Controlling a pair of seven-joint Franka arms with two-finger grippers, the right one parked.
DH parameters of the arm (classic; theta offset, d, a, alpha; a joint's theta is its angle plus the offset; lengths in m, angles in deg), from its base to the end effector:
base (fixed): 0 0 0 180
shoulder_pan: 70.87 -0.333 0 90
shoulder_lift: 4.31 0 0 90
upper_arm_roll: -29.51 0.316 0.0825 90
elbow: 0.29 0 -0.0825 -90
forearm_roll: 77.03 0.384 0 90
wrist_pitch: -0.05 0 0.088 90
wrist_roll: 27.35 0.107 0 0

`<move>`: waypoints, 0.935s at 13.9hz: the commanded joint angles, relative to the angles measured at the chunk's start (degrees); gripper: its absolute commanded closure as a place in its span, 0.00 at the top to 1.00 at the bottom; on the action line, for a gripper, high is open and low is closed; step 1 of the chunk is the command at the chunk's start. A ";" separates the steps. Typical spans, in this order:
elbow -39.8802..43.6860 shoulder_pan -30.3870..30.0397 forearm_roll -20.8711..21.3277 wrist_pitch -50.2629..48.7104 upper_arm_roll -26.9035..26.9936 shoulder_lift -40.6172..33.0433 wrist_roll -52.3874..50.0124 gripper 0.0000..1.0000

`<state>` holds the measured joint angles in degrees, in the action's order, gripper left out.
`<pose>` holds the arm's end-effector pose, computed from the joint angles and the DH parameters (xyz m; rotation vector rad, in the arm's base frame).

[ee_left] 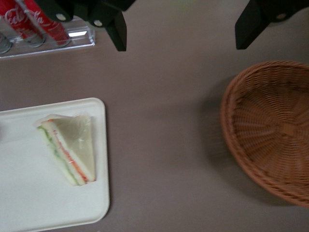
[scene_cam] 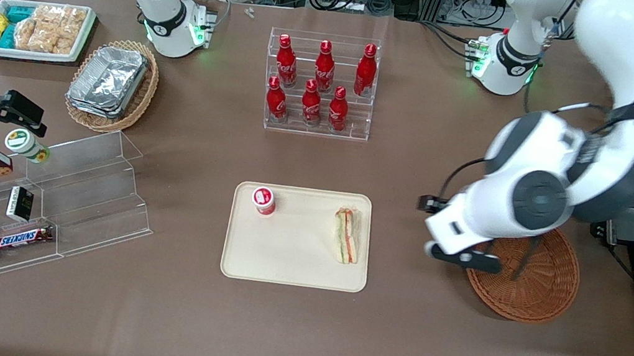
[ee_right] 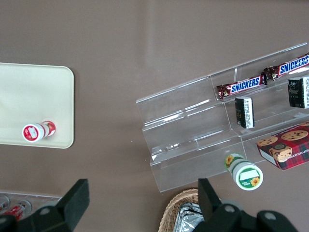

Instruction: Place sandwich from basket to tray

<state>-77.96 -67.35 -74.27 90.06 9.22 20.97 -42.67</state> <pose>0.6223 -0.2241 0.4678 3.0846 -0.2110 -0.3450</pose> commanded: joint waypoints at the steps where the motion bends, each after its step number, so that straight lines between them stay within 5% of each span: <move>1: -1.70 -4.38 -0.39 -3.07 -0.10 -5.66 6.24 0.99; 7: -0.74 -15.55 -0.39 -7.46 -0.01 -12.96 13.82 1.00; 13: -0.47 -16.09 1.19 -8.44 0.95 -15.44 13.64 1.00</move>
<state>-77.85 -83.44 -73.88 82.33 9.86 6.35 -29.20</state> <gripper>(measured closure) 0.000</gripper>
